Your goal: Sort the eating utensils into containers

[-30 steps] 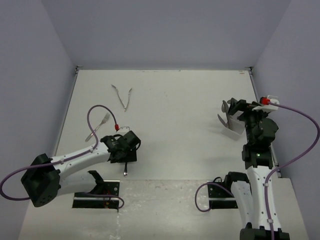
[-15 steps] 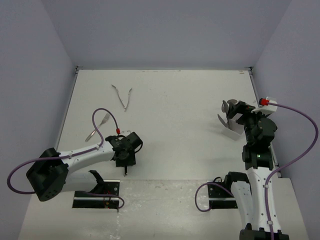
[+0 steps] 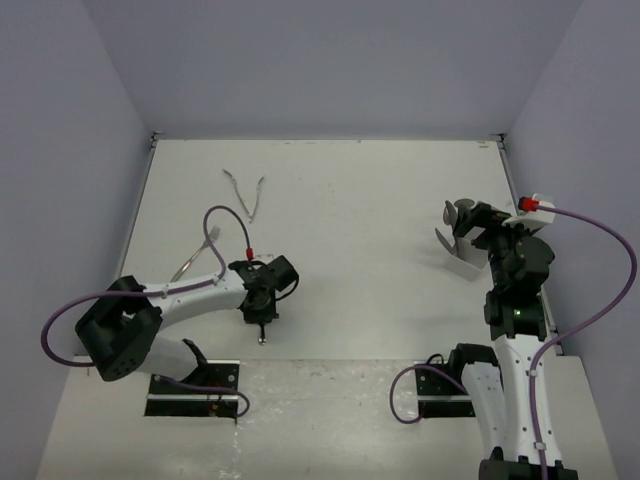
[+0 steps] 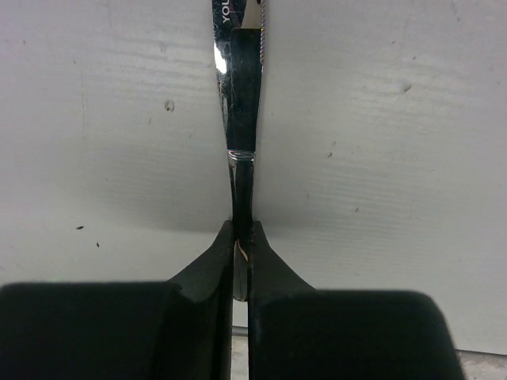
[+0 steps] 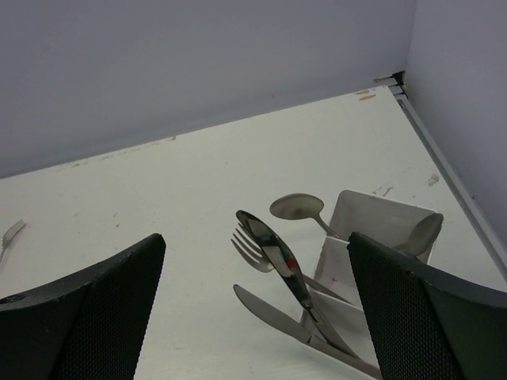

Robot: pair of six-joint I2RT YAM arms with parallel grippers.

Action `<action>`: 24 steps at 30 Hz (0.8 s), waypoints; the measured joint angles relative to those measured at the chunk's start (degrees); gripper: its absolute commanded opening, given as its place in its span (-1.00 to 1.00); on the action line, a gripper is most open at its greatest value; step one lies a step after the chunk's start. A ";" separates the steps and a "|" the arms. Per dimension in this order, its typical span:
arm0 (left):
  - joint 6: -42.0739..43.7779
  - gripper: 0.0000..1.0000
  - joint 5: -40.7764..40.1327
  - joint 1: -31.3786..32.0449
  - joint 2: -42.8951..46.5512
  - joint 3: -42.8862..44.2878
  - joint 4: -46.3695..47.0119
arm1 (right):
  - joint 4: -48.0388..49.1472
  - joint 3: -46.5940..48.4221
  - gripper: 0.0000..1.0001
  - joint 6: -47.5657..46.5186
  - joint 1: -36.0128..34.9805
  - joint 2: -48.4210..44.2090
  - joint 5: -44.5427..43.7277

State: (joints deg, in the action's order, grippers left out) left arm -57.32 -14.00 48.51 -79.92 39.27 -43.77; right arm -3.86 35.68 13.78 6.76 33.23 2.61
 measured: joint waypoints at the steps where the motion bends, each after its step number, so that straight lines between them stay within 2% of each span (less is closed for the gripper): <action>1: 0.61 -1.00 -0.48 0.00 -0.66 0.61 0.15 | 0.00 0.00 0.98 0.09 0.00 -0.02 0.11; 4: 2.62 -1.00 -2.49 0.37 -1.18 1.53 1.64 | 0.00 0.00 0.98 0.13 0.00 -0.33 1.95; 9: 9.03 -1.00 -6.36 2.75 1.60 1.55 6.43 | 0.26 0.00 0.98 2.91 -0.85 0.24 10.88; 11: 12.39 -1.00 -6.51 3.52 5.62 1.55 10.03 | 0.26 -0.02 0.98 3.78 -5.16 1.44 12.94; 15: 19.80 -1.00 -4.90 3.82 13.97 1.68 21.31 | 0.04 -0.02 0.98 4.11 -19.21 5.73 15.76; 17: 22.56 -1.00 -3.96 3.80 15.39 2.60 26.45 | 0.20 -0.02 0.98 5.90 -23.50 8.68 16.79; 24: 29.07 -1.00 0.13 3.80 9.31 10.08 37.33 | 8.28 -3.41 0.98 13.86 -34.42 15.96 17.66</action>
State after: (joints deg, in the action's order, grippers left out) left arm -28.25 -13.87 52.31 -70.61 49.34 -6.44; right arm 4.43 32.27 27.64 -27.66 49.19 20.27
